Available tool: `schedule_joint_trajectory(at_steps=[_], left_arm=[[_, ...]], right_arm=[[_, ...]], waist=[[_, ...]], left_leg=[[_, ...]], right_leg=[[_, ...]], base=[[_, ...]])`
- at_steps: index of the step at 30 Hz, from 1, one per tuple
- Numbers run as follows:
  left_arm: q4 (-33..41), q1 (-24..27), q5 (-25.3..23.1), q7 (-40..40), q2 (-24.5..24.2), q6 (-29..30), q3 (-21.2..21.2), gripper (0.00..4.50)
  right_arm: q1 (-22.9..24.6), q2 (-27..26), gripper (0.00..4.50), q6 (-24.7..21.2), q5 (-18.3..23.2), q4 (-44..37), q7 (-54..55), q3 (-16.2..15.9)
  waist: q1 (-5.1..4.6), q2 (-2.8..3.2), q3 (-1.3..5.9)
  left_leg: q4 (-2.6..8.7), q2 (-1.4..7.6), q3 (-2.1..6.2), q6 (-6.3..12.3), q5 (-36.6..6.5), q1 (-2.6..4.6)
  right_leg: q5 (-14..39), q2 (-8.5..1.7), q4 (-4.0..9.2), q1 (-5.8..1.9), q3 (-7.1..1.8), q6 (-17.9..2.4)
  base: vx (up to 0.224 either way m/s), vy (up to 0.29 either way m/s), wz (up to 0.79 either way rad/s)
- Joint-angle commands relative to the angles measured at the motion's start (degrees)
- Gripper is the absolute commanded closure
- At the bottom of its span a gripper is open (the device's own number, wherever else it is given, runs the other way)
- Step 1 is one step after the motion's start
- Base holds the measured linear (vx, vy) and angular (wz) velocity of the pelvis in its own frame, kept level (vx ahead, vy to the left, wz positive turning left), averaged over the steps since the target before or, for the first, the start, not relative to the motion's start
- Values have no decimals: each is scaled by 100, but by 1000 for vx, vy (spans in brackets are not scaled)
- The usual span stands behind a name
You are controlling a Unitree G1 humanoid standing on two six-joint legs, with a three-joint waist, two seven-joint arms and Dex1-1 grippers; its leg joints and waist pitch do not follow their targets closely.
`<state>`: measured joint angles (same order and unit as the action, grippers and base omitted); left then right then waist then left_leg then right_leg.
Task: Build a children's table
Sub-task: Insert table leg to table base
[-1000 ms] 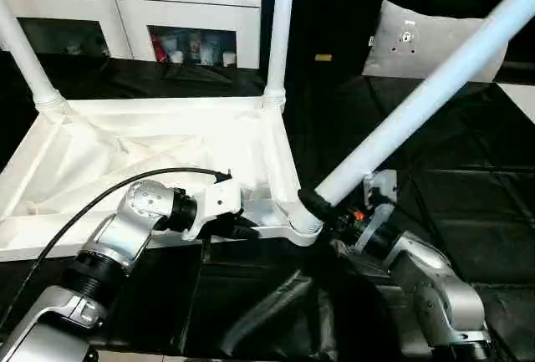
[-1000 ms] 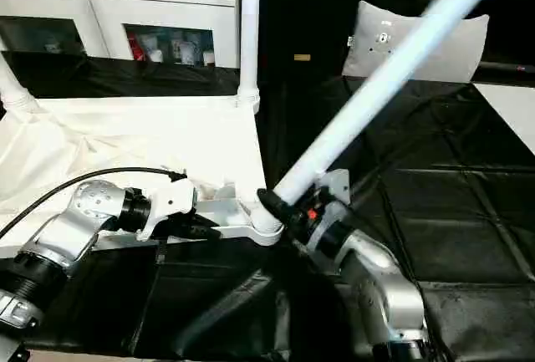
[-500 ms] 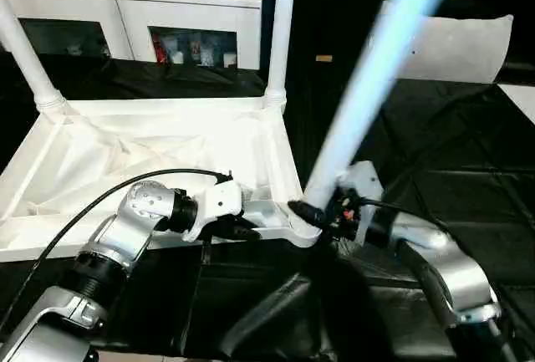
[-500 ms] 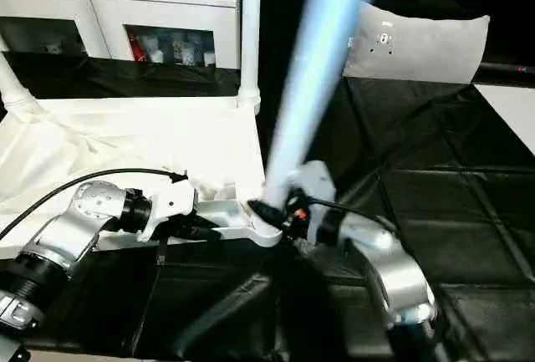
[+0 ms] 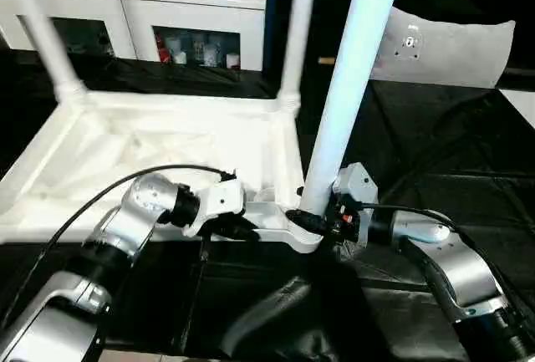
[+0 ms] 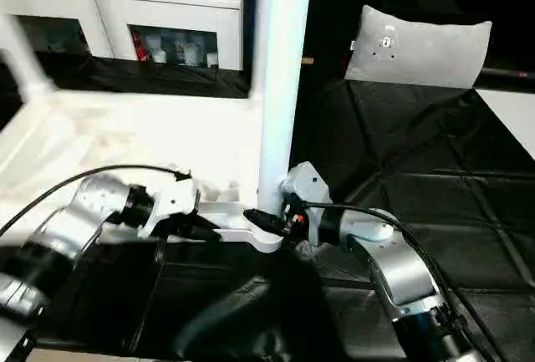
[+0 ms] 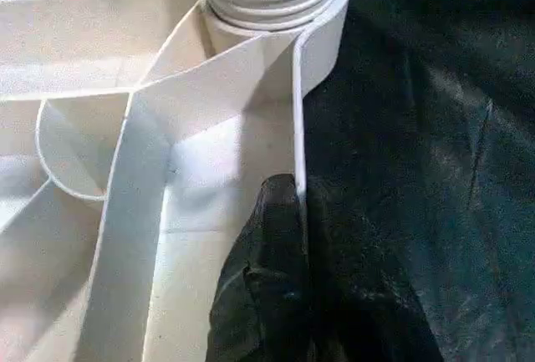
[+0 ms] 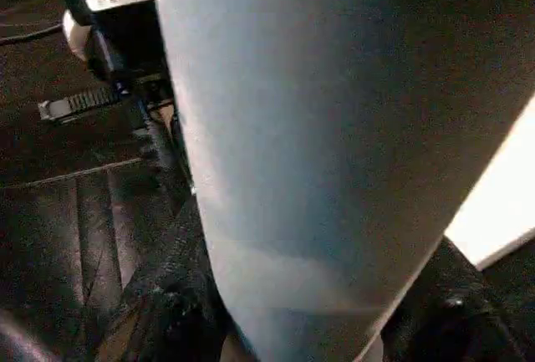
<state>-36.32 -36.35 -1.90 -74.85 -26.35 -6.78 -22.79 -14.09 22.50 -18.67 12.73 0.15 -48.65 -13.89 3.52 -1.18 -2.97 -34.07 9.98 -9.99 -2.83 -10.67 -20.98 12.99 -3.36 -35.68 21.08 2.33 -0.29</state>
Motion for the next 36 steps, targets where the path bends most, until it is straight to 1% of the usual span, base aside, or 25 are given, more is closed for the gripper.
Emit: schedule_joint_trajectory(at_steps=[1,4,6,9,10,11,12,13,14,15,16,17,18,19,20,21,22,24,25,26,30,31,34,35,36], left_arm=[[-25,-472,-94,426,-2,-112,264,450],[-107,-474,-71,478,-10,-95,318,450],[-37,-405,-58,526,-38,-22,351,450],[239,-181,36,615,-106,238,465,450],[437,-32,80,668,-145,414,530,450],[669,132,96,717,-196,592,575,450],[669,132,96,717,-196,592,575,450],[1433,591,143,865,-290,1174,675,450],[1779,789,170,925,-319,1440,714,450],[2327,1070,204,1044,-312,1881,764,450],[2754,1284,227,1142,-295,2226,799,450],[3118,1444,241,1167,-278,2498,779,450],[3462,1579,230,1184,-256,2753,742,450],[3462,1579,230,1184,-256,2753,742,450],[3572,1614,244,1198,-234,2842,733,450],[3906,1719,288,1243,-166,3110,702,450],[4320,1830,334,1321,-51,3436,662,450],[4442,1858,345,1368,-4,3541,652,450],[4489,1864,302,1487,39,3611,661,450],[4507,1864,216,1653,76,3666,692,450],[4248,1761,32,1873,49,3531,725,450],[4234,1744,-10,1911,14,3547,723,450],[4292,1742,-57,1978,-1,3632,732,450],[4291,1722,-145,2011,-82,3607,673,450],[4297,1714,-152,2020,-110,3595,648,450]], right_arm=[[506,-65,259,-565,-183,413,-168,-697],[528,-198,259,-558,-186,436,54,-601],[539,-269,259,-524,-229,472,219,-548],[560,-440,259,-481,-301,559,593,-405],[559,-518,259,-470,-331,596,759,-340],[549,-586,259,-460,-356,635,900,-291],[549,-586,259,-460,-356,635,900,-291],[510,-719,259,-406,-431,735,1167,-227],[491,-770,259,-387,-457,780,1262,-206],[431,-839,259,-344,-502,876,1380,-185],[380,-889,259,-307,-537,954,1468,-171],[319,-939,259,-309,-537,1034,1531,-140],[255,-981,259,-304,-547,1116,1595,-113],[255,-981,259,-304,-547,1116,1595,-113],[234,-987,259,-304,-548,1138,1598,-112],[168,-1002,259,-305,-553,1202,1607,-110],[81,-1014,259,-314,-551,1272,1591,-110],[56,-1015,259,-319,-544,1289,1567,-113],[50,-1016,259,-311,-533,1295,1517,-121],[53,-1024,259,-314,-511,1294,1476,-123],[129,-984,259,-335,-467,1232,1383,-180],[158,-967,259,-312,-475,1229,1379,-201],[169,-960,259,-289,-472,1236,1387,-205],[160,-962,259,-254,-485,1267,1401,-211],[152,-972,259,-206,-489,1298,1399,-201]], waist=[[-66,67,188],[-85,55,190],[-96,71,183],[-139,62,154],[-151,89,156],[-183,81,154],[-188,101,156],[-209,100,159],[-255,93,163],[-281,106,179],[-344,103,178],[-395,96,185],[-441,46,193],[-447,65,191],[-439,67,184],[-444,63,199],[-438,68,191],[-427,61,187],[-414,6,217],[-413,24,221],[-392,23,228],[-389,37,229],[-380,21,229],[-378,42,232],[-374,35,231]], left_leg=[[526,366,147,-143,-1812,124],[541,361,143,-118,-1738,108],[551,364,149,-138,-1811,119],[575,362,167,-219,-2107,130],[583,379,177,-272,-2229,152],[595,378,184,-289,-2253,127],[599,393,197,-310,-2292,135],[603,398,199,-333,-2376,143],[626,409,212,-368,-2378,102],[639,424,225,-400,-2383,103],[630,404,218,-376,-2395,98],[612,384,196,-345,-2352,115],[596,365,179,-287,-2279,94],[588,365,185,-263,-2220,88],[565,345,155,-199,-2163,106],[562,353,151,-197,-2112,106],[568,352,159,-175,-2051,84],[553,338,139,-127,-1957,92],[546,337,144,-99,-1860,77],[552,345,142,-95,-1797,72],[559,342,142,-107,-1856,83],[561,339,144,-123,-1889,85],[556,334,143,-138,-1945,95],[556,334,144,-150,-1949,92],[555,333,145,-152,-1961,91]], right_leg=[[1479,-508,534,-65,-315,-1073],[1408,-519,541,-92,-310,-1114],[1542,-523,557,-82,-308,-1106],[2042,-527,599,-53,-309,-1034],[2126,-533,603,-30,-316,-1036],[2140,-535,598,-41,-318,-1050],[2138,-542,585,-27,-317,-1061],[2160,-530,583,-18,-320,-1054],[2096,-535,548,-47,-313,-1096],[2039,-541,524,-60,-305,-1128],[2004,-508,547,-45,-300,-1131],[1884,-481,552,-32,-307,-1168],[1858,-472,568,-46,-311,-1185],[1843,-489,561,-52,-318,-1201],[1931,-474,603,-26,-326,-1154],[1892,-482,589,-42,-333,-1168],[1881,-484,591,-54,-329,-1169],[1879,-460,607,-43,-326,-1153],[1928,-466,596,-75,-322,-1100],[1833,-454,596,-65,-321,-1085],[1712,-434,594,-58,-313,-1074],[1720,-433,593,-58,-312,-1067],[1827,-440,604,-51,-316,-1027],[1833,-441,610,-50,-318,-1016],[1855,-444,612,-50,-318,-1011]], base=[[0,0,0],[0,0,0],[0,0,0],[0,0,0],[0,0,0],[0,0,0],[0,0,0],[0,0,0],[0,0,0],[0,0,0],[0,0,0],[0,0,0],[0,0,0],[0,0,0],[0,0,0],[0,0,0],[0,0,0],[0,0,0],[0,0,0],[0,0,0],[0,0,0],[0,0,0],[0,0,0],[0,0,0],[0,0,0]])
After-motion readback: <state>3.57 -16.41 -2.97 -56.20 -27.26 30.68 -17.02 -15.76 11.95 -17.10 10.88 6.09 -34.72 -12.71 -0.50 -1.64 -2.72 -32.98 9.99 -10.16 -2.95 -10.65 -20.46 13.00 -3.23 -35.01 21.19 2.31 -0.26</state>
